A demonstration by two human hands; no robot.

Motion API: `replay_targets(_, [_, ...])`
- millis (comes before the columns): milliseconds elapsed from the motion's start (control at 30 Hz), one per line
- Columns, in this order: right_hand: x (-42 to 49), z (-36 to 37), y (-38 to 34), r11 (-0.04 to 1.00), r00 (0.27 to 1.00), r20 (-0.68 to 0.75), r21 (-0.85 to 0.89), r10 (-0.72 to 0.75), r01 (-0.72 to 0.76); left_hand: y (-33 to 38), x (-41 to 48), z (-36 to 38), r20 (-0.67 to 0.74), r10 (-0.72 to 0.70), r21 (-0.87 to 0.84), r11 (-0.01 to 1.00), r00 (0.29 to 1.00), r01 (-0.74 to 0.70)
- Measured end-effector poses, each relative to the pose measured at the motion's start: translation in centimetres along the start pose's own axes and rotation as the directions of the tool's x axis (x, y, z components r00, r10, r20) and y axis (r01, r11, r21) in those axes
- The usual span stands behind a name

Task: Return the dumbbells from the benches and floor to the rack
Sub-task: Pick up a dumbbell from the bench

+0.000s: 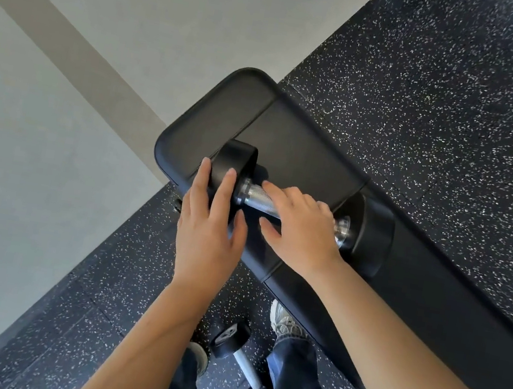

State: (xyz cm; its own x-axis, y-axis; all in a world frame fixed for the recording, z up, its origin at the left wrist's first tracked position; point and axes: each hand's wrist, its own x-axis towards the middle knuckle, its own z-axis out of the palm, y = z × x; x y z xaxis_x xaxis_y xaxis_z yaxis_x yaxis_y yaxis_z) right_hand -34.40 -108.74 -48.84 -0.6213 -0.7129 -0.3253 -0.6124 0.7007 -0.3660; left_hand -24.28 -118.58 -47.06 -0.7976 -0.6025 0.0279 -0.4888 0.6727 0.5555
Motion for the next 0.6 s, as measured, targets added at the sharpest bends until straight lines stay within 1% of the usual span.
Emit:
replay_targets(100, [1.2, -0.3, 0.3, 0.998, 1.0, 0.013, 0.065, 0.015, -0.016, -0.1, 0.9, 0.4, -0.011, -0.059, -0.13, 0.99, 0.998, 0.057])
replay_targets(167, [2.1, -0.7, 0.6, 0.991, 0.997, 0.07, 0.133, 0.018, -0.027, -0.3, 1.6, 0.6, -0.019, -0.112, -0.167, 0.98, 0.993, 0.108])
replay_targets(200, [2.4, -0.8, 0.7, 0.987, 0.994, 0.109, 0.16, 0.006, -0.024, -0.4, 1.8, 0.6, -0.024, -0.121, -0.164, 0.98, 0.992, 0.116])
replay_targets(300, [3.3, -1.5, 1.1, 0.976, 0.971, 0.237, 0.216, -0.034, -0.018, -0.7, 2.0, 0.7, -0.033, -0.083, -0.128, 0.989, 0.996, 0.079])
replay_targets(400, [3.5, -2.3, 1.7, 0.98, 0.936, 0.347, 0.198, -0.057, -0.013, -0.8, 2.3, 0.7, -0.017, -0.106, -0.14, 0.985, 0.994, 0.103])
replay_targets(467, [3.5, -2.9, 2.0, 0.982, 0.916, 0.396, 0.186, -0.069, -0.007, -0.8, 2.6, 0.6, -0.015, -0.137, -0.163, 0.978, 0.99, 0.133])
replay_targets(600, [3.4, -3.7, 2.2, 0.961, 0.878, 0.47, 0.273, -0.093, -0.045, -0.7, 2.6, 0.5, 0.003, -0.152, -0.177, 0.973, 0.988, 0.15])
